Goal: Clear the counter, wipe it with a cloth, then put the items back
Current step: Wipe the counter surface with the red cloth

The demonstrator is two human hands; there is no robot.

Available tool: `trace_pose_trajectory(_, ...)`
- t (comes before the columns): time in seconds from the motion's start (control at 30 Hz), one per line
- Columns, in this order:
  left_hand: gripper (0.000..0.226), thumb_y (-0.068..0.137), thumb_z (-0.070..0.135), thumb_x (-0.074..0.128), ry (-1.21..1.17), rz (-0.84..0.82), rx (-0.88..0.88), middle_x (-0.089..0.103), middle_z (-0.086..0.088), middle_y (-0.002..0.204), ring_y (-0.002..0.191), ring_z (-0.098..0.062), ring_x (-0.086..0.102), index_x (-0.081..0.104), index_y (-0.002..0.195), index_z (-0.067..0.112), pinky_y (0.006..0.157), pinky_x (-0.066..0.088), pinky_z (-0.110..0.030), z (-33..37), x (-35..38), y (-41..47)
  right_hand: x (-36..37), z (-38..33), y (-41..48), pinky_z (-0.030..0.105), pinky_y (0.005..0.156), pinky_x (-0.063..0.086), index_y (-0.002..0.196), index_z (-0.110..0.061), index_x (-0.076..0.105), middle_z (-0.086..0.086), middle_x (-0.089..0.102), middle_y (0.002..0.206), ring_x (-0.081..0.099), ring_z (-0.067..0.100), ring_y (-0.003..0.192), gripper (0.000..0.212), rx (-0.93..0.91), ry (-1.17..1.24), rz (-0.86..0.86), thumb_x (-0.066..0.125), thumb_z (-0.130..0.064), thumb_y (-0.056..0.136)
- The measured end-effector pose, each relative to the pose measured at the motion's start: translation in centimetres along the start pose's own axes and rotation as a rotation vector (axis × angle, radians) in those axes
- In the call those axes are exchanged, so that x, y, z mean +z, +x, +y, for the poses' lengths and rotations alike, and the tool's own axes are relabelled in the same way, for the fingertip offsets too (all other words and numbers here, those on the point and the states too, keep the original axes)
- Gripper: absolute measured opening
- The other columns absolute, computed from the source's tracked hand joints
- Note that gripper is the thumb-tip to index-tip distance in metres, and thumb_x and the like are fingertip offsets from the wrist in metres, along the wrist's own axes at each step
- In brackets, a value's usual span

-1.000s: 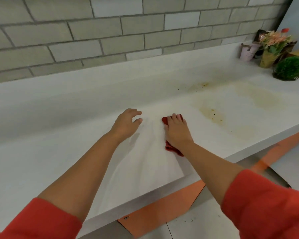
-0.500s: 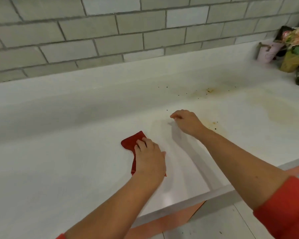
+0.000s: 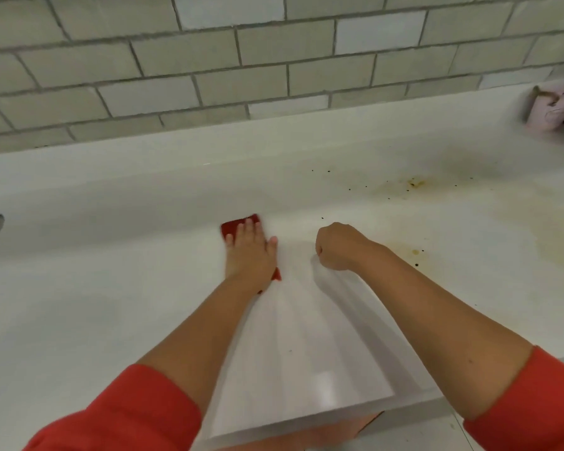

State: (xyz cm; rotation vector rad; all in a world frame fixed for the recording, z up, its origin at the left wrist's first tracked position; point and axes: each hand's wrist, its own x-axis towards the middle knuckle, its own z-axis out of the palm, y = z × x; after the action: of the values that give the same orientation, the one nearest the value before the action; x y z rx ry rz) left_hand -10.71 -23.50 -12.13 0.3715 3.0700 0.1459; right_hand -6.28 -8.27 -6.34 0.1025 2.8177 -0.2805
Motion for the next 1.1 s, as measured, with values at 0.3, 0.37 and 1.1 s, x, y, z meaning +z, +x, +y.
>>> trace_pose_trajectory(0.3, 0.071, 0.087, 0.056, 0.004, -0.087, -0.013, 0.368, 0.004, 0.000, 0.159, 0.147, -0.016, 0.001, 0.012, 0.149, 0.024, 0.120, 0.001, -0.038, -3.0, 0.2, -5.9, -1.7, 4.7, -2.0, 0.017, 0.080, 0.040, 0.104, -0.012, 0.071, 0.000, 0.068, 0.108, 0.057, 0.010, 0.097, 0.028, -0.113, 0.410, 0.061, 0.047, -0.005, 0.092)
trace_pose_trajectory(0.37, 0.064, 0.095, 0.051, 0.014, -0.095, -0.039, 0.191, 0.000, -0.005, 0.159, 0.147, -0.019, -0.003, 0.008, 0.150, 0.018, 0.119, 0.001, -0.040, -5.0, -0.2, -4.0, -1.3, 4.7, -2.3, 0.016, 0.070, 0.042, 0.106, -0.013, 0.070, 0.002, 0.069, 0.104, 0.058, 0.011, 0.094, 0.029, -0.105, 0.461, 0.074, 0.045, -0.006, 0.093)
trace_pose_trajectory(1.1, 0.056, 0.081, 0.019, 0.032, -0.529, -0.027, 0.690, 0.043, -0.002, 0.145, 0.133, -0.008, 0.034, 0.052, 0.133, 0.014, 0.106, 0.011, -0.002, -3.2, -0.9, -15.0, -1.1, 0.3, -9.7, 0.023, 0.077, 0.051, 0.107, -0.012, 0.069, 0.004, 0.069, 0.098, 0.062, 0.010, 0.085, 0.027, -0.047, 0.572, 0.277, 0.046, -0.008, 0.095)
